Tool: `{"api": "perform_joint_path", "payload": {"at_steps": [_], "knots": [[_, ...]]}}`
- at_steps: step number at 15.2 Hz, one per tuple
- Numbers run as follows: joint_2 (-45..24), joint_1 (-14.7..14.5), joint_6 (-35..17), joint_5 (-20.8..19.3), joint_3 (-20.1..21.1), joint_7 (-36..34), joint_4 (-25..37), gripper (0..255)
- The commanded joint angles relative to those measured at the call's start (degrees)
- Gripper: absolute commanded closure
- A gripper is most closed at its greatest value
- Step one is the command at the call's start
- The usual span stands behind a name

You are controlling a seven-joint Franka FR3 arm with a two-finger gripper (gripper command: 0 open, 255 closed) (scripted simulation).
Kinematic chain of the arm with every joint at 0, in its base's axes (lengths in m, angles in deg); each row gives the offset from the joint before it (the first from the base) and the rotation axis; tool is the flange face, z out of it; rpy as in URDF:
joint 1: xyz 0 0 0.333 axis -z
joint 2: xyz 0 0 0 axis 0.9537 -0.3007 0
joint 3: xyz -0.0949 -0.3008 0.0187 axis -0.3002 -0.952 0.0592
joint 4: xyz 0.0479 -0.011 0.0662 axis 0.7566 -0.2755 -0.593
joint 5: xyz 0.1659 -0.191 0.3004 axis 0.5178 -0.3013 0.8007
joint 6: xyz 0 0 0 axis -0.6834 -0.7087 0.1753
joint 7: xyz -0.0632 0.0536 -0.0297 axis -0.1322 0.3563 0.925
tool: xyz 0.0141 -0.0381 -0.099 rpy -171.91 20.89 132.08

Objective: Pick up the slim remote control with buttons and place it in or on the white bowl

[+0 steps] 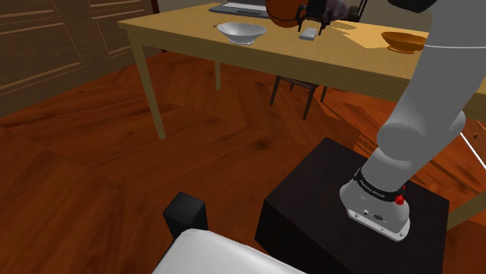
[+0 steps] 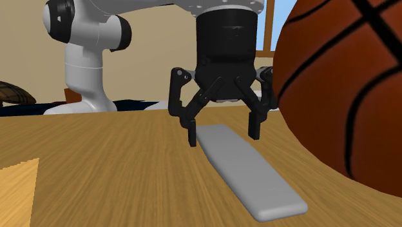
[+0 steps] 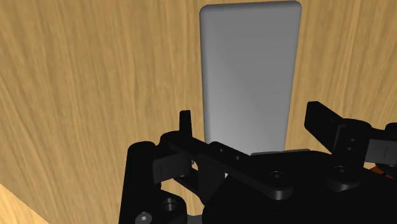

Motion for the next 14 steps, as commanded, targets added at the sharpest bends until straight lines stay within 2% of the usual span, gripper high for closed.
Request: {"api": "perform_joint_path", "payload": {"at_steps": [1, 5, 6, 14], "knots": [[-0.26, 0.04, -0.1, -0.02, -0.03, -0.02, -0.12, 0], [-0.26, 0.04, -0.1, -0.02, -0.03, -0.02, -0.12, 0], [-0.23, 0.05, -0.11, -0.03, -0.04, 0.0, -0.16, 255], [0.04, -0.01, -0.27, -0.12, -0.04, -0.04, -0.57, 255]]}}
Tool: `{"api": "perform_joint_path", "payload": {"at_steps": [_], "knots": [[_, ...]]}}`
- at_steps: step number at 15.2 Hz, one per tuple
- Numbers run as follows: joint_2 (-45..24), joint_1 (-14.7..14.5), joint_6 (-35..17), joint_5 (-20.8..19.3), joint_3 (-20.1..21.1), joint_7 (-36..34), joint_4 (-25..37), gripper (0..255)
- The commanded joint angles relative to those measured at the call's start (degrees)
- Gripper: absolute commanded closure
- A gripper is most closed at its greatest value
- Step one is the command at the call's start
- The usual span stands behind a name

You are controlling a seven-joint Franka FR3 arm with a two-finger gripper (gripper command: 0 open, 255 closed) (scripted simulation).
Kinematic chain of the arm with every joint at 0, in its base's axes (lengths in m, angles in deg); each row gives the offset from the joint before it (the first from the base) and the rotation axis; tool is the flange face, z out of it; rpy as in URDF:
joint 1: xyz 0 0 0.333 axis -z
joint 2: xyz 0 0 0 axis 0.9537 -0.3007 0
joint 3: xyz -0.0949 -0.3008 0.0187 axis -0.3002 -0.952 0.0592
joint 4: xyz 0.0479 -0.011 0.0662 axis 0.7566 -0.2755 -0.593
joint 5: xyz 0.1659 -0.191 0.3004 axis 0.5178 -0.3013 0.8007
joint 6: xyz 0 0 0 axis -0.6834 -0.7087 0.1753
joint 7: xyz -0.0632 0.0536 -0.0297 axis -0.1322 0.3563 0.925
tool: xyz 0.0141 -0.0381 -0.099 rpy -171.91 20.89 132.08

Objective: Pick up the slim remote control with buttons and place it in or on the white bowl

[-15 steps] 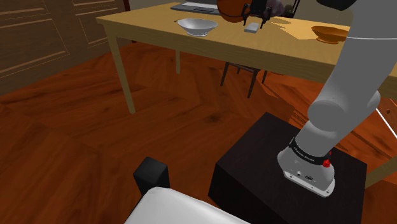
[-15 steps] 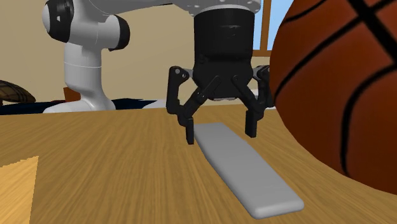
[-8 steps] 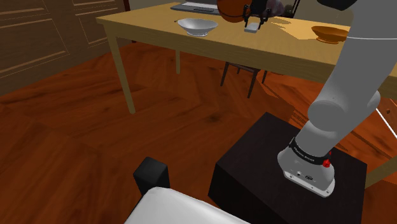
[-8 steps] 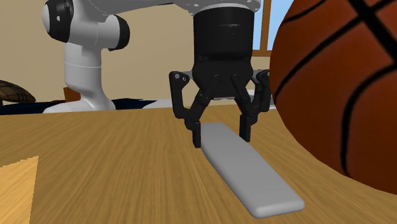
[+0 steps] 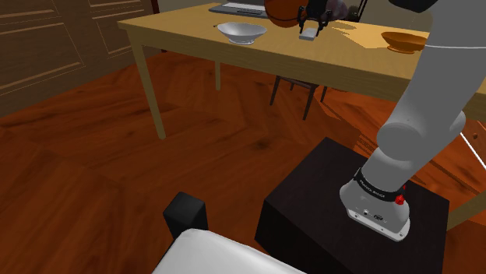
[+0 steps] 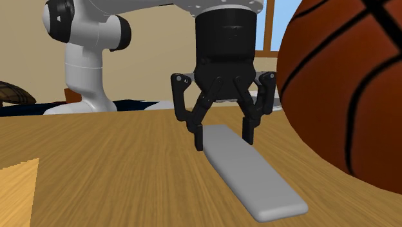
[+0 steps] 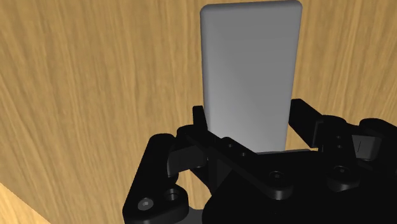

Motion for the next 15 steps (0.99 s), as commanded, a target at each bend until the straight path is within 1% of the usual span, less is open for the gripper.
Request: {"api": "perform_joint_path", "payload": {"at_steps": [1, 9, 15], "knots": [[-0.54, 0.08, 0.35, 0.09, 0.0, 0.03, 0.3, 255], [-2.16, 0.75, 7.26, 0.6, -0.14, 0.12, 8.77, 255], [-4.43, 1.65, 13.08, 1.38, -0.25, 0.29, 16.78, 255]]}}
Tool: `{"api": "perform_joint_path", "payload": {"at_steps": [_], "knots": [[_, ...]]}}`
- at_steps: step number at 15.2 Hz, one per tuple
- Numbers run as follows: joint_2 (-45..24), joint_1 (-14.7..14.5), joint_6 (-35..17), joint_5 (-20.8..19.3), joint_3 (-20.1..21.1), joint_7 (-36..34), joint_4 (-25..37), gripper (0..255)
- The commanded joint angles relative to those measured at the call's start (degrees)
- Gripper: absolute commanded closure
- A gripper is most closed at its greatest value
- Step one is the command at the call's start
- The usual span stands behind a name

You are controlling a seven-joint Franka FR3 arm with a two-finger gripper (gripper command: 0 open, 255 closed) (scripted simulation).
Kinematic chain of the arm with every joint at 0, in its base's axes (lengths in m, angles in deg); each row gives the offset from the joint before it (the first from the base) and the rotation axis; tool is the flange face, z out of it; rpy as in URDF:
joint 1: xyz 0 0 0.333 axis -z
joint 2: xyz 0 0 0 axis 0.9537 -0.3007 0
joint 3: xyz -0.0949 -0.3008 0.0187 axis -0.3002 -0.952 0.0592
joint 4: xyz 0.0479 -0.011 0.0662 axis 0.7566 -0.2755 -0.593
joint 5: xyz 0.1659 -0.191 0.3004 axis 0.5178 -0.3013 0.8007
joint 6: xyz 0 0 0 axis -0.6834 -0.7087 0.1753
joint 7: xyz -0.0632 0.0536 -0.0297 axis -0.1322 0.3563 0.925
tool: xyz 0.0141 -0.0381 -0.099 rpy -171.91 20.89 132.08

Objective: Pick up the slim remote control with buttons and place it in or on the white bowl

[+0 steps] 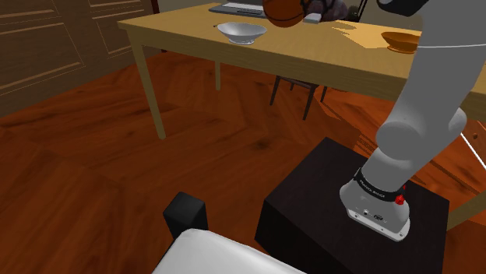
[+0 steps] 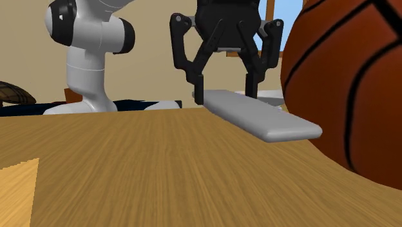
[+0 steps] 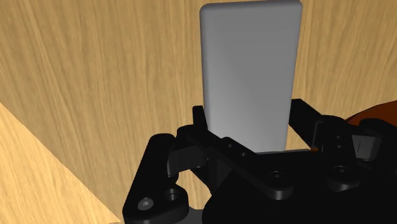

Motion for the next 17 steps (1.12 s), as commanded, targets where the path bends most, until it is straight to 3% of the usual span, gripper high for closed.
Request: {"api": "perform_joint_path", "payload": {"at_steps": [1, 9, 17], "knots": [[-0.87, 0.38, 2.12, 0.31, -0.04, 0.07, 2.95, 255], [-7.14, 3.11, 12.25, 2.54, 0.0, 0.28, 19.23, 255], [-0.39, -6.8, 8.71, -0.56, 2.6, -10.1, 9.41, 255]]}}
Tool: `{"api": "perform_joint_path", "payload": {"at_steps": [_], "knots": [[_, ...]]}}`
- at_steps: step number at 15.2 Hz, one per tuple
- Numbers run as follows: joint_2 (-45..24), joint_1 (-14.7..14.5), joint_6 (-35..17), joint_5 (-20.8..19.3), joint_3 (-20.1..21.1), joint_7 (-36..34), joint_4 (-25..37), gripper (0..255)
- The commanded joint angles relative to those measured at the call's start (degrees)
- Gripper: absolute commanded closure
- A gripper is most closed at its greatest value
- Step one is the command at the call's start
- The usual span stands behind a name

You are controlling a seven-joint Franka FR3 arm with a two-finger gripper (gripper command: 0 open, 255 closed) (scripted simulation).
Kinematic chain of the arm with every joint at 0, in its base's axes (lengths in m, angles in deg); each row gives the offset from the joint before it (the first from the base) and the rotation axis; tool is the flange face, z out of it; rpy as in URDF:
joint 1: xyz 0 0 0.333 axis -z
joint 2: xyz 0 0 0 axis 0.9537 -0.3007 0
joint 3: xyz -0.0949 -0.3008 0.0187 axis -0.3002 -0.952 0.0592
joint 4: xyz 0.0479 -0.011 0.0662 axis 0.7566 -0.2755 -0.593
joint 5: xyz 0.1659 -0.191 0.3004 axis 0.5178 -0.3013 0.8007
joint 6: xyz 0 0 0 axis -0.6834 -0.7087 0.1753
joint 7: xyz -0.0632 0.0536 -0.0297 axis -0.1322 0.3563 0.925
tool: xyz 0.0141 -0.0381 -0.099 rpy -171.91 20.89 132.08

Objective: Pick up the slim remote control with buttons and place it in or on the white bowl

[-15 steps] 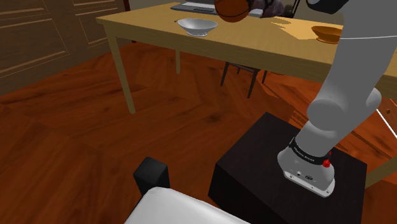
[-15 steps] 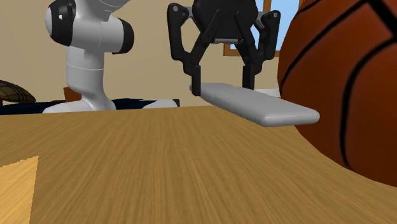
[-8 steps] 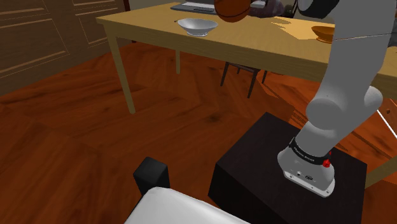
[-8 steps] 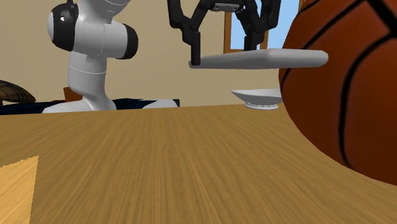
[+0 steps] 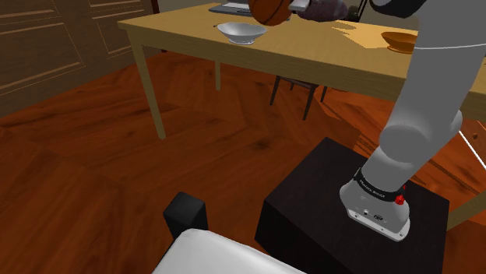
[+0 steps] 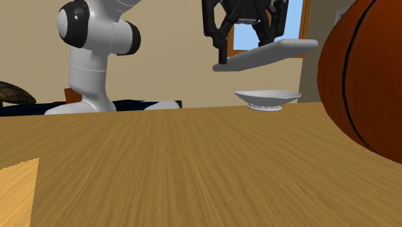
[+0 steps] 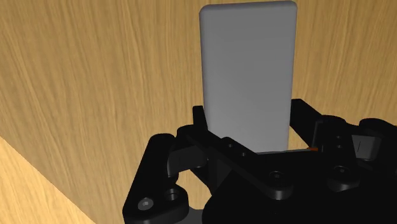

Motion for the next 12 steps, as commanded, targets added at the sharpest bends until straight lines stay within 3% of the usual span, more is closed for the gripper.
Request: {"api": "perform_joint_path", "payload": {"at_steps": [1, 7, 12], "knots": [[1.01, -2.25, -0.39, -0.58, 0.82, -2.84, -1.28, 255], [1.35, -7.9, -0.42, -1.48, 3.37, -10.69, -1.42, 255], [-0.82, -12.07, 0.79, -1.73, 5.47, -17.04, 2.09, 255]]}}
